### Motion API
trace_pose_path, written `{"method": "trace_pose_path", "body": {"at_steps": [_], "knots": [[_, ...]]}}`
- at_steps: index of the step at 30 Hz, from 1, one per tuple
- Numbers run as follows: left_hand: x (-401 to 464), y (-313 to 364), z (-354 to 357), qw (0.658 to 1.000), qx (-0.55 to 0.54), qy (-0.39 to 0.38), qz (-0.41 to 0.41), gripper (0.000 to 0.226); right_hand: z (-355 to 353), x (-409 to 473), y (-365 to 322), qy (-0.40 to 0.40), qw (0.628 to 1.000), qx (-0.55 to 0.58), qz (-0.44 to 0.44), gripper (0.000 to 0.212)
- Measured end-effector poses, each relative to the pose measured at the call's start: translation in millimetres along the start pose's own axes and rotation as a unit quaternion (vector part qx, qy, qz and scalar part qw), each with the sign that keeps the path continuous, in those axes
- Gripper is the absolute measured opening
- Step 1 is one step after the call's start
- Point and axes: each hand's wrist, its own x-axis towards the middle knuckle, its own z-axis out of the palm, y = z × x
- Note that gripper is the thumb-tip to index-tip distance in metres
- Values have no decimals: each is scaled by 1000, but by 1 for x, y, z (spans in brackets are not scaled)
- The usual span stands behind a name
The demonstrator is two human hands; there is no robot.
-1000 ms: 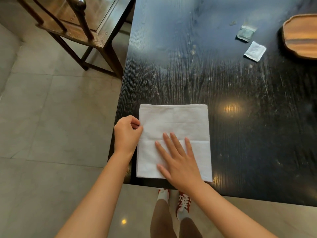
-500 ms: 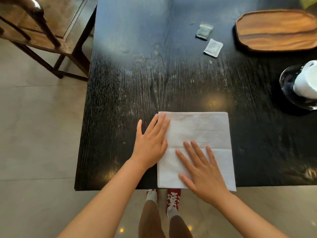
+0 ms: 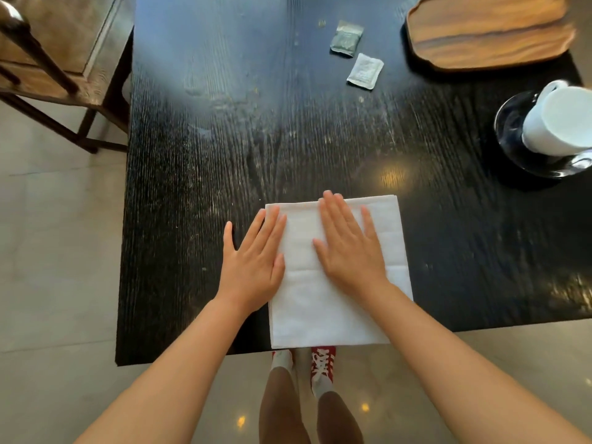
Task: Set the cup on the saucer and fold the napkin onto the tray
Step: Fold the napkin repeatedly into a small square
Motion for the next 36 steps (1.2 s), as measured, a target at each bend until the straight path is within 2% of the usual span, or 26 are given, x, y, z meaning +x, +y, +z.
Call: {"method": "trace_pose_path", "body": {"at_steps": [5, 9, 11, 13, 15, 21, 24, 27, 30, 36], "knots": [[0, 2, -2, 1000, 7, -7, -8, 59, -16, -24, 67, -18, 993, -68, 93, 65], [-1, 2, -2, 1000, 8, -2, -9, 59, -30, -38, 64, 11, 987, -54, 151, 67], [-1, 2, -2, 1000, 10, -1, -7, 59, -33, -54, 39, 17, 994, -40, 100, 68], [-1, 2, -2, 1000, 13, -3, -4, 60, -21, -76, 9, -6, 999, -44, -5, 69], [0, 2, -1, 1000, 18, -3, -4, 60, -6, -95, -2, -34, 996, -45, -63, 71], [0, 2, -1, 1000, 30, -7, -5, 59, -6, -123, 58, -76, 993, -83, -27, 70], [-6, 13, -9, 995, 88, 32, -18, 62, -9, -127, 65, -81, 993, -84, -23, 70], [-27, 53, -15, 995, 67, 53, 42, 65, -9, -126, 63, -72, 994, -78, -19, 71], [-50, 88, -1, 992, 39, -5, 117, 67, -10, -126, 64, -77, 994, -73, -22, 71], [-73, 46, 12, 991, 59, -73, 99, 79, -12, -125, 64, -78, 995, -59, -24, 71]]}}
